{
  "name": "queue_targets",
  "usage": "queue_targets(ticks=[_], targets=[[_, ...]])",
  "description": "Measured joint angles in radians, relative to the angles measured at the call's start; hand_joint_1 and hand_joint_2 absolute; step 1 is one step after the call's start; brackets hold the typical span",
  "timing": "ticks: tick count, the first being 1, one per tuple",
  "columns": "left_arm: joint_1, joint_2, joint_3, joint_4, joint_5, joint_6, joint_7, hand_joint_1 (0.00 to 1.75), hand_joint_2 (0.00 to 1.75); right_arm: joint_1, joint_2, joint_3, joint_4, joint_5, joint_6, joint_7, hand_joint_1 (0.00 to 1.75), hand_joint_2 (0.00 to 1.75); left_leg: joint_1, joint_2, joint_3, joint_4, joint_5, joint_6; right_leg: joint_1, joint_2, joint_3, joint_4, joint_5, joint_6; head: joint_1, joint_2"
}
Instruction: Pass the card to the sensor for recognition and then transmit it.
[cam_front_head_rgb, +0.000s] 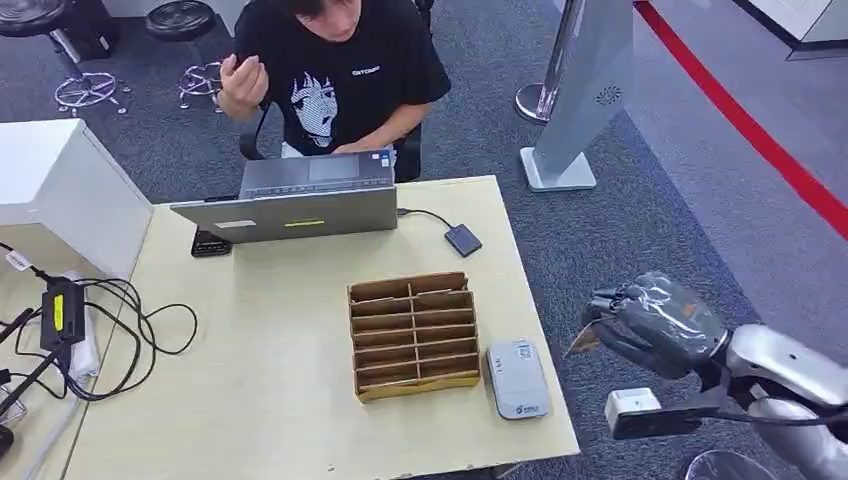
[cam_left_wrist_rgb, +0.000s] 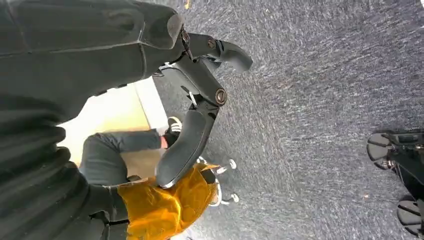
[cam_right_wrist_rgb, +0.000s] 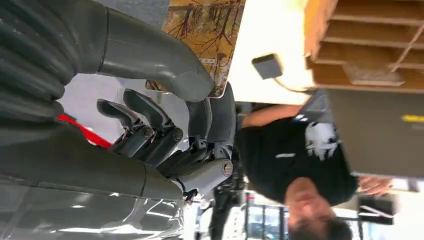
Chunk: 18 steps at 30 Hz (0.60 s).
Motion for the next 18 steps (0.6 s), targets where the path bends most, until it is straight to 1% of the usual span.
queue_targets(ticks=[5, 7, 11, 15, 18], targets=[[-0.002, 0.000, 0.000, 0.000, -0.004, -0.002, 0.000, 0.00, 1.75, -0.059, 0.002, 0.079, 0.022, 0.019, -0.001, -0.003, 1.75, 1.75, 0.000, 0.001, -0.001, 0.000, 0.000, 0.000, 0.000, 0.001, 0.000, 0.000, 0.000, 0.000, 0.000, 0.000], [-0.006, 0.000, 0.000, 0.000, -0.013, -0.006, -0.001, 0.00, 1.75, -0.115, 0.016, 0.145, 0.058, 0.024, 0.000, -0.007, 1.75, 1.75, 0.000, 0.002, 0.000, 0.000, 0.000, 0.000, 0.000, 0.002, 0.000, 0.000, 0.000, 0.000, 0.000, 0.000], [-0.009, 0.000, 0.000, 0.000, -0.023, -0.011, -0.002, 0.00, 1.75, -0.204, 0.064, 0.280, 0.139, 0.031, -0.011, -0.003, 1.75, 1.75, 0.000, 0.001, 0.001, 0.000, 0.000, 0.000, 0.000, 0.002, 0.001, 0.000, 0.000, 0.000, -0.001, 0.000], [-0.010, 0.000, 0.000, 0.000, -0.030, -0.011, -0.002, 0.00, 1.75, -0.273, 0.100, 0.376, 0.206, 0.024, -0.015, 0.007, 1.75, 1.75, 0.000, 0.001, 0.001, 0.000, 0.000, -0.001, 0.000, 0.002, 0.001, 0.001, 0.000, 0.000, 0.000, 0.000], [-0.010, 0.000, 0.000, 0.000, -0.030, -0.011, -0.003, 0.00, 1.75, -0.315, 0.111, 0.432, 0.244, 0.010, -0.015, 0.015, 1.75, 1.75, 0.000, 0.001, 0.001, 0.000, 0.000, -0.001, 0.000, 0.001, 0.001, 0.001, 0.000, 0.000, 0.000, 0.000]])
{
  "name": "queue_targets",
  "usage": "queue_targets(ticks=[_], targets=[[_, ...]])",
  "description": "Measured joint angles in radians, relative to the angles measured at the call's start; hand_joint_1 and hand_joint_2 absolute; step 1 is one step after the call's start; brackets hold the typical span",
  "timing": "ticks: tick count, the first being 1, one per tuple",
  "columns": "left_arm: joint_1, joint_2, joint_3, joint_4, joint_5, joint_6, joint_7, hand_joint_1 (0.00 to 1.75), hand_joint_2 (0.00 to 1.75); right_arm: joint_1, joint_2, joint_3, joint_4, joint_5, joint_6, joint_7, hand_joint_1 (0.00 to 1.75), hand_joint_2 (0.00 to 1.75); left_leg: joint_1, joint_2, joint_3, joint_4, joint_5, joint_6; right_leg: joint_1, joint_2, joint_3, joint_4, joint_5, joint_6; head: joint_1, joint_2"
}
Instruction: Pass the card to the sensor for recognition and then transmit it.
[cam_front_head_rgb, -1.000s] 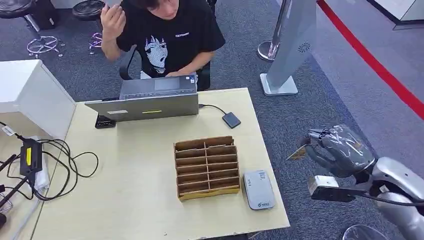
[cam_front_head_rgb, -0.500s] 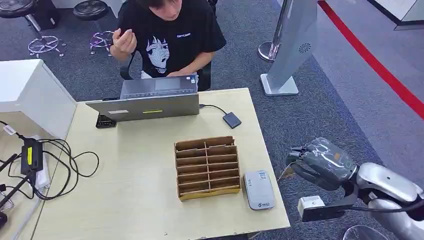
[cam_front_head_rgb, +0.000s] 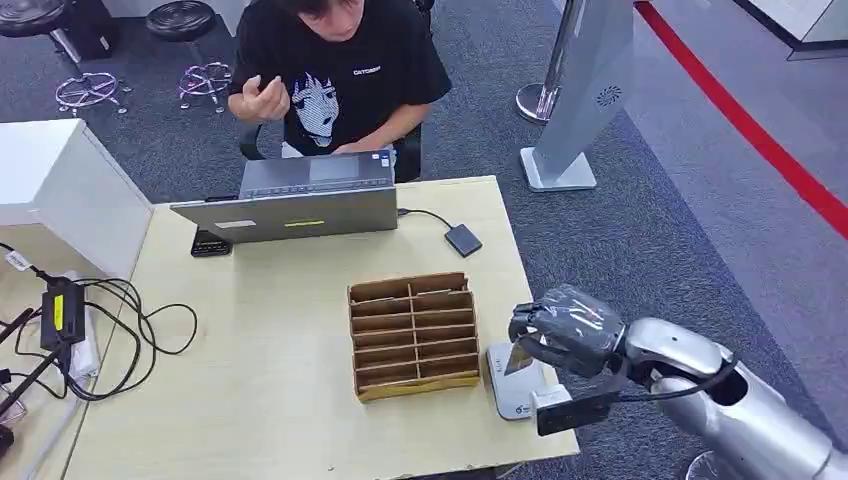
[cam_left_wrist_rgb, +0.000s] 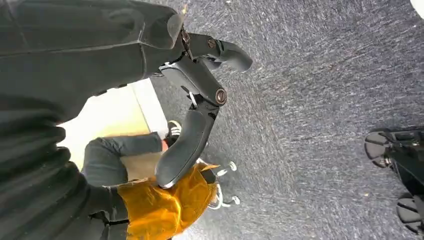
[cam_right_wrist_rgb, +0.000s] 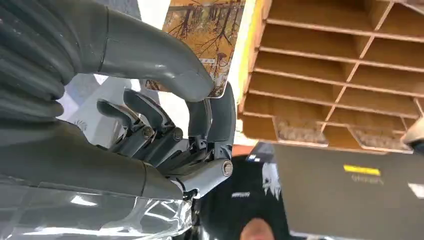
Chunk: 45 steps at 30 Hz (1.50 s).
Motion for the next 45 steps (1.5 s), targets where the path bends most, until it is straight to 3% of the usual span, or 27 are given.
queue_targets(ticks=[21, 45], targets=[[0.001, 0.001, 0.000, 0.000, -0.005, 0.000, -0.001, 0.00, 1.75, -0.097, 0.030, 0.129, 0.151, 0.028, -0.024, 0.094, 1.75, 1.75, 0.000, 0.000, 0.000, 0.000, 0.000, 0.000, 0.000, 0.000, 0.000, 0.000, 0.000, 0.000, 0.000, 0.000], [0.001, 0.001, 0.000, 0.000, -0.004, 0.000, -0.006, 0.00, 1.75, -0.132, 0.061, 0.168, 0.240, 0.058, -0.035, 0.139, 1.75, 1.75, 0.000, 0.000, 0.000, 0.000, 0.000, 0.000, 0.000, -0.001, 0.000, 0.000, 0.000, 0.000, 0.000, 0.000]])
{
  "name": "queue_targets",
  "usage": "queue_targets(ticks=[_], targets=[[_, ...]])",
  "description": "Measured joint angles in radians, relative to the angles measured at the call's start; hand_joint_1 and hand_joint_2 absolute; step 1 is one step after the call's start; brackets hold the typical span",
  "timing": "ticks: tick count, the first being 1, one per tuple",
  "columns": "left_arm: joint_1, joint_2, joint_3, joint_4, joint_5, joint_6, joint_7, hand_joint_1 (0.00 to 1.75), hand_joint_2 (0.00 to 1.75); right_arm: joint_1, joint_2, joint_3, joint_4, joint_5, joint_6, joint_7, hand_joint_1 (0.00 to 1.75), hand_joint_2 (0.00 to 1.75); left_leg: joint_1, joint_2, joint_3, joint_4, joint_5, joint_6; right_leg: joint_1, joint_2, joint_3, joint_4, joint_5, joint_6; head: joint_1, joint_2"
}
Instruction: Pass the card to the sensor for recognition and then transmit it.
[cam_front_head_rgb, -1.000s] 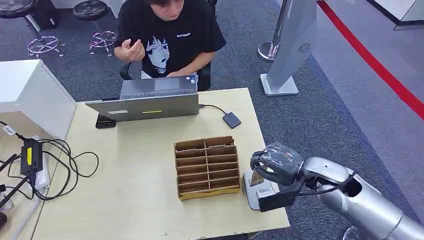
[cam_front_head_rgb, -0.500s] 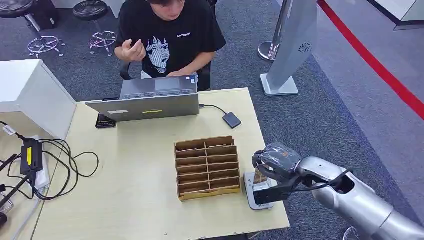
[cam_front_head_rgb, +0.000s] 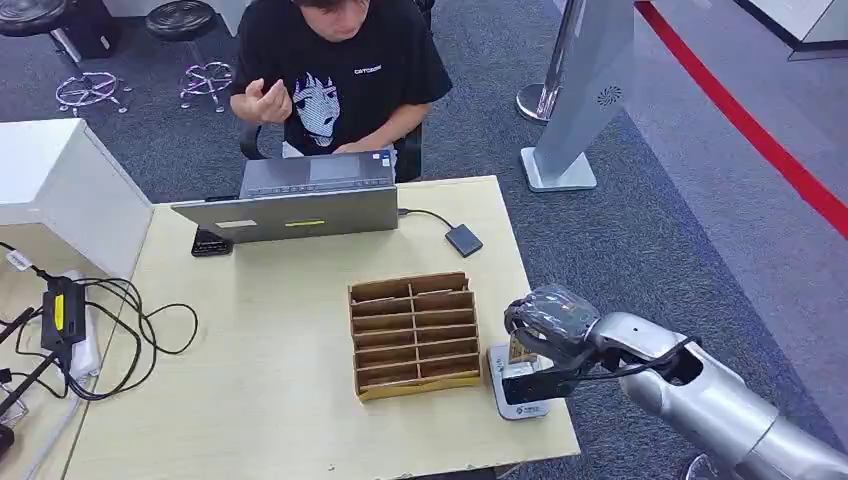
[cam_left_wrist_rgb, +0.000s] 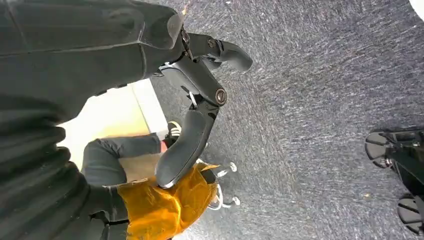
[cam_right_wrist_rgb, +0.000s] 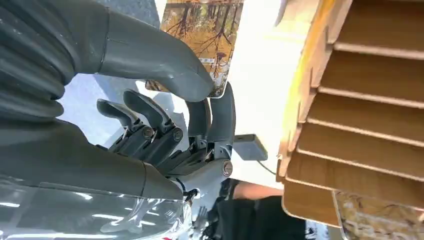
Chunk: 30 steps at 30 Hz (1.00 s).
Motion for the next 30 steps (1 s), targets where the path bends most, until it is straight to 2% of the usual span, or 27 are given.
queue_targets(ticks=[4, 7, 12, 14, 17, 20, 24, 28, 30], targets=[[0.000, 0.000, 0.000, 0.000, 0.001, 0.000, 0.000, 0.00, 1.75, 0.000, 0.000, 0.000, 0.000, 0.000, -0.014, 0.004, 1.75, 1.75, 0.000, 0.000, 0.000, 0.000, 0.000, 0.000, 0.000, 0.000, 0.000, 0.000, 0.000, 0.000, 0.000, 0.000], [0.001, 0.000, 0.000, 0.000, 0.003, 0.001, 0.000, 0.00, 1.75, 0.004, -0.004, -0.005, -0.011, -0.014, -0.050, -0.005, 1.75, 1.75, 0.000, 0.000, 0.000, 0.000, 0.000, 0.000, 0.000, 0.000, 0.000, 0.000, 0.000, 0.000, 0.000, 0.000], [0.003, 0.000, 0.000, 0.000, 0.000, 0.002, -0.001, 0.00, 1.75, 0.000, -0.030, -0.100, -0.110, -0.063, -0.127, -0.011, 1.75, 1.75, 0.000, 0.001, -0.001, 0.000, 0.000, 0.000, 0.000, 0.000, 0.000, 0.000, 0.000, 0.000, 0.000, 0.000], [0.002, 0.000, 0.000, 0.000, -0.009, 0.002, -0.003, 0.00, 1.75, -0.036, -0.026, -0.140, -0.137, -0.069, -0.121, -0.008, 1.75, 1.75, 0.000, 0.001, -0.001, 0.000, 0.000, 0.000, 0.000, 0.001, 0.000, 0.000, 0.000, 0.000, 0.000, 0.000], [-0.002, 0.000, 0.000, 0.000, -0.033, -0.005, -0.004, 0.00, 1.75, -0.162, 0.016, -0.167, -0.130, -0.072, -0.033, -0.002, 1.75, 1.75, 0.000, 0.003, 0.000, 0.000, 0.001, 0.000, 0.000, 0.004, 0.000, 0.001, 0.002, -0.002, 0.000, 0.000], [-0.012, 0.000, -0.001, 0.000, -0.059, -0.018, -0.008, 0.00, 1.75, -0.338, 0.117, -0.148, -0.041, -0.045, 0.058, 0.052, 1.75, 1.75, 0.000, 0.008, 0.001, 0.000, 0.003, -0.002, 0.000, 0.007, -0.001, 0.002, 0.004, -0.002, 0.000, 0.000], [-0.031, 0.001, -0.019, 0.000, -0.098, -0.033, -0.021, 0.00, 1.75, -0.595, 0.319, -0.074, 0.219, -0.013, 0.157, 0.143, 1.75, 1.75, 0.001, 0.009, 0.002, 0.000, 0.005, -0.004, 0.000, 0.009, -0.002, 0.006, 0.005, -0.005, 0.000, 0.000], [-0.042, 0.002, -0.051, 0.000, -0.126, -0.036, -0.023, 0.00, 1.75, -0.759, 0.519, 0.001, 0.510, 0.037, 0.183, 0.223, 1.75, 1.75, 0.001, 0.007, 0.002, 0.000, 0.007, -0.006, 0.001, 0.009, -0.004, 0.008, 0.005, -0.005, 0.000, 0.000], [-0.047, 0.002, -0.063, 0.000, -0.128, -0.041, -0.020, 0.00, 1.75, -0.800, 0.591, 0.031, 0.617, 0.060, 0.181, 0.254, 1.75, 1.75, 0.002, 0.005, 0.002, 0.000, 0.007, -0.006, 0.001, 0.007, -0.004, 0.008, 0.005, -0.006, 0.000, 0.000]])
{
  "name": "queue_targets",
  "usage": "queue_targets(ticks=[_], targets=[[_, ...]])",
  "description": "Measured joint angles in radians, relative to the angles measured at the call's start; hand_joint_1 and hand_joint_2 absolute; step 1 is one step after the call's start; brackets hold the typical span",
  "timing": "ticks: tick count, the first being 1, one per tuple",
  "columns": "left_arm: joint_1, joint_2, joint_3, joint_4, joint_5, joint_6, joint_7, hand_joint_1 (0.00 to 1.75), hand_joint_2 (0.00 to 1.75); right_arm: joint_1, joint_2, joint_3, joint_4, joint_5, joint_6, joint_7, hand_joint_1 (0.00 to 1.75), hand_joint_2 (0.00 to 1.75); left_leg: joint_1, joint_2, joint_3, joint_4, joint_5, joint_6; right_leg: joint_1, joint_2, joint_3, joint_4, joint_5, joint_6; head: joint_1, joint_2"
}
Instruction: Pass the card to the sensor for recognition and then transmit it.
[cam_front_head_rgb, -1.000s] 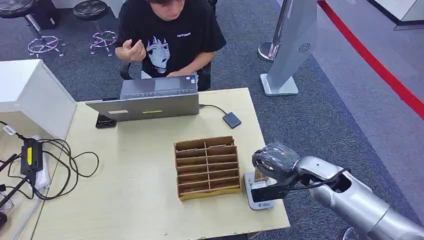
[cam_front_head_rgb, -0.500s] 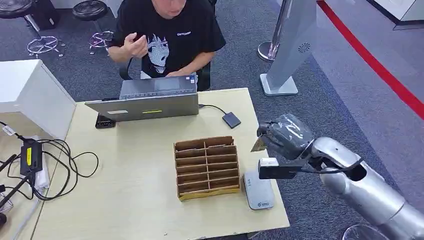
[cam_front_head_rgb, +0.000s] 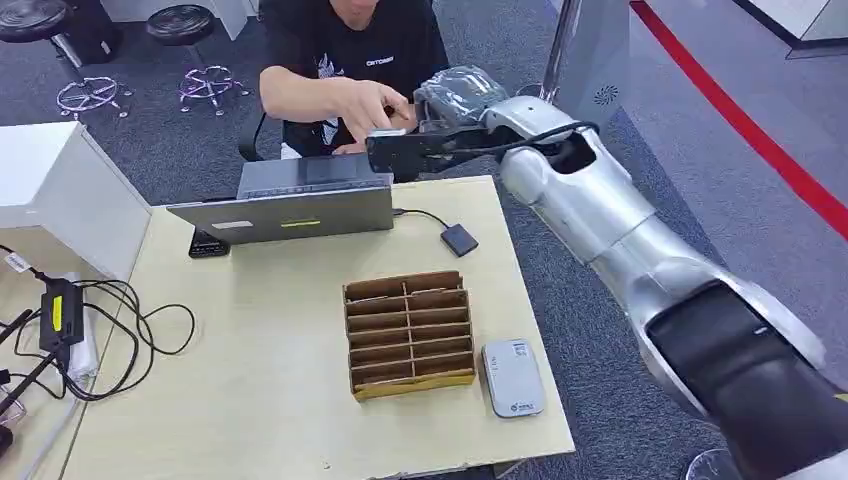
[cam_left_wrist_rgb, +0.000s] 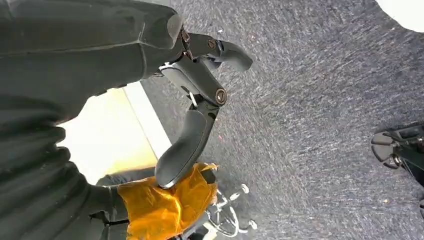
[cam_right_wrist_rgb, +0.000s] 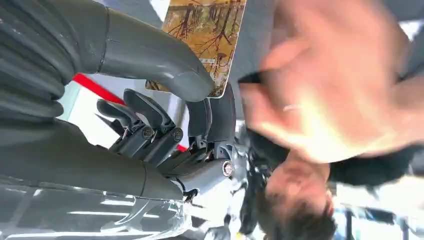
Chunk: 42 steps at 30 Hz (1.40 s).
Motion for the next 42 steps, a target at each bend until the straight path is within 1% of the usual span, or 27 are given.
queue_targets(ticks=[1, 3, 6, 12, 15, 17, 18, 19, 20, 21, 23, 24, 27, 29, 30, 32, 35, 36, 37, 39, 42], targets=[[-0.001, 0.000, -0.007, 0.000, 0.000, -0.001, 0.000, 0.00, 1.75, -0.013, 0.030, 0.011, 0.045, 0.005, -0.002, 0.006, 1.75, 1.75, 0.000, -0.001, 0.000, 0.000, 0.000, 0.000, 0.000, 0.000, 0.000, 0.000, 0.000, 0.000, 0.000, 0.000], [-0.003, 0.000, -0.014, 0.000, 0.000, -0.002, 0.002, 0.00, 1.75, -0.034, 0.072, 0.029, 0.114, 0.009, -0.005, 0.013, 1.75, 1.75, 0.001, -0.003, -0.001, 0.000, 0.000, 0.000, 0.000, -0.002, 0.000, 0.000, -0.001, -0.001, 0.001, 0.000], [-0.002, 0.000, -0.020, 0.000, 0.000, -0.002, 0.005, 0.00, 1.75, -0.061, 0.112, 0.047, 0.192, 0.011, -0.009, 0.013, 1.75, 1.75, 0.000, -0.004, -0.002, 0.000, 0.000, 0.000, 0.000, -0.003, 0.000, 0.000, -0.001, -0.001, 0.001, 0.000], [-0.002, 0.000, -0.030, 0.000, 0.000, -0.002, 0.006, 0.00, 1.75, -0.085, 0.149, 0.064, 0.260, 0.012, -0.010, 0.013, 1.75, 1.75, -0.001, -0.004, -0.003, 0.000, 0.000, 0.000, 0.000, -0.003, 0.000, -0.002, -0.001, -0.001, 0.001, 0.000], [-0.003, 0.000, -0.032, 0.000, -0.002, -0.003, 0.015, 0.00, 1.75, -0.095, 0.168, 0.080, 0.291, 0.047, -0.009, 0.046, 1.75, 1.75, -0.001, -0.004, -0.003, 0.000, 0.000, 0.000, 0.000, -0.003, 0.000, -0.002, -0.001, -0.001, 0.000, 0.000], [-0.003, 0.000, -0.034, 0.000, -0.002, -0.004, 0.021, 0.00, 1.75, -0.094, 0.184, 0.090, 0.308, 0.055, -0.017, 0.056, 1.75, 1.75, -0.001, -0.004, -0.003, 0.000, 0.000, 0.000, 0.000, -0.003, 0.000, -0.002, -0.001, -0.001, 0.001, 0.000], [-0.004, 0.000, -0.034, 0.000, -0.002, -0.004, 0.021, 0.00, 1.75, -0.092, 0.192, 0.093, 0.317, 0.055, -0.026, 0.055, 1.69, 1.75, -0.001, -0.004, -0.003, 0.000, 0.000, 0.000, 0.000, -0.003, 0.000, -0.002, -0.001, -0.001, 0.001, 0.000], [-0.005, -0.001, -0.035, 0.000, -0.002, -0.004, 0.021, 0.00, 1.75, -0.090, 0.198, 0.095, 0.323, 0.054, -0.040, 0.053, 0.77, 1.75, -0.001, -0.004, -0.002, 0.000, 0.000, 0.000, 0.000, -0.003, 0.000, -0.002, -0.001, -0.001, 0.001, 0.000], [-0.005, -0.002, -0.035, 0.000, -0.002, -0.003, 0.021, 0.00, 1.75, -0.087, 0.202, 0.098, 0.327, 0.054, -0.062, 0.049, 0.00, 1.75, -0.001, -0.004, -0.002, 0.000, 0.000, 0.000, 0.000, -0.003, 0.000, -0.002, -0.001, -0.001, 0.001, 0.000], [-0.005, -0.002, -0.035, 0.000, -0.002, -0.003, 0.021, 0.00, 1.75, -0.083, 0.206, 0.100, 0.329, 0.053, -0.088, 0.046, 0.00, 1.75, 0.000, -0.004, -0.002, 0.000, 0.000, 0.000, 0.000, -0.003, 0.000, -0.002, -0.001, -0.001, 0.000, 0.000], [-0.005, -0.002, -0.035, 0.000, -0.002, -0.001, 0.019, 0.00, 1.75, -0.076, 0.206, 0.099, 0.331, 0.042, -0.175, 0.030, 0.00, 1.75, 0.000, -0.004, -0.002, 0.000, 0.000, 0.000, 0.000, -0.003, 0.000, -0.002, -0.001, -0.001, 0.001, 0.000], [-0.003, -0.002, -0.035, 0.000, -0.002, 0.002, 0.018, 0.00, 1.75, -0.074, 0.205, 0.093, 0.331, 0.034, -0.244, 0.010, 0.00, 1.75, 0.000, -0.004, -0.002, 0.000, 0.000, 0.000, 0.000, -0.003, 0.000, -0.002, -0.001, -0.001, 0.001, 0.000], [0.002, -0.002, -0.035, 0.000, 0.000, 0.010, 0.013, 0.00, 1.75, -0.061, 0.187, 0.060, 0.300, 0.004, -0.403, -0.062, 0.00, 1.75, 0.000, -0.004, -0.002, 0.000, 0.000, 0.000, 0.000, -0.003, 0.000, -0.002, -0.001, -0.001, 0.000, 0.000], [0.008, -0.002, -0.035, 0.000, 0.007, 0.017, 0.011, 0.00, 1.75, -0.034, 0.161, 0.026, 0.240, -0.029, -0.468, -0.111, 0.00, 1.75, 0.000, -0.004, -0.002, 0.000, 0.000, 0.000, 0.000, -0.004, 0.000, -0.002, -0.001, -0.001, 0.001, 0.000], [0.012, -0.002, -0.035, 0.000, 0.014, 0.019, 0.011, 0.00, 1.75, -0.006, 0.140, 0.004, 0.187, -0.045, -0.486, -0.128, 0.00, 1.75, 0.000, -0.004, -0.002, 0.000, 0.000, 0.000, 0.000, -0.004, 0.000, -0.002, -0.001, -0.001, 0.001, 0.000], [0.019, -0.002, -0.035, 0.000, 0.032, 0.024, 0.011, 0.00, 1.75, 0.061, 0.097, -0.037, 0.069, -0.084, -0.478, -0.146, 0.00, 1.75, -0.001, -0.005, -0.002, 0.000, -0.001, 0.001, 0.000, -0.004, 0.000, -0.003, -0.001, -0.001, 0.000, 0.000], [0.026, -0.002, -0.029, 0.002, 0.063, 0.026, 0.012, 0.00, 1.75, 0.200, 0.022, -0.096, -0.124, -0.207, -0.397, -0.208, 0.00, 1.75, 0.000, -0.007, -0.002, 0.000, -0.001, 0.001, 0.000, -0.007, 0.001, -0.005, -0.001, -0.001, 0.001, 0.000], [0.029, -0.002, -0.024, 0.002, 0.075, 0.029, 0.013, 0.00, 1.75, 0.255, -0.013, -0.119, -0.198, -0.257, -0.380, -0.234, 0.00, 0.00, -0.001, -0.007, -0.002, 0.001, -0.001, 0.001, 0.000, -0.007, 0.001, -0.006, -0.001, -0.001, 0.000, 0.000], [0.032, -0.002, -0.020, 0.002, 0.083, 0.031, 0.016, 0.00, 1.75, 0.303, -0.040, -0.136, -0.252, -0.280, -0.381, -0.251, 0.00, 1.75, -0.001, -0.007, -0.003, 0.001, -0.001, 0.002, 0.000, -0.007, 0.001, -0.006, -0.001, -0.001, 0.001, 0.000], [0.038, -0.002, -0.009, 0.003, 0.097, 0.039, 0.018, 0.00, 1.75, 0.399, -0.102, -0.181, -0.365, -0.257, -0.420, -0.274, 0.00, 1.75, -0.001, -0.008, -0.003, 0.001, -0.002, 0.003, 0.000, -0.008, 0.001, -0.007, -0.001, 0.000, 0.000, 0.000], [0.045, -0.002, 0.002, 0.003, 0.108, 0.046, 0.018, 0.00, 1.75, 0.552, -0.186, -0.251, -0.520, -0.149, -0.541, -0.288, 0.00, 1.75, -0.001, -0.010, -0.004, 0.001, -0.003, 0.003, 0.000, -0.010, 0.001, -0.007, -0.002, 0.002, 0.001, 0.000]])
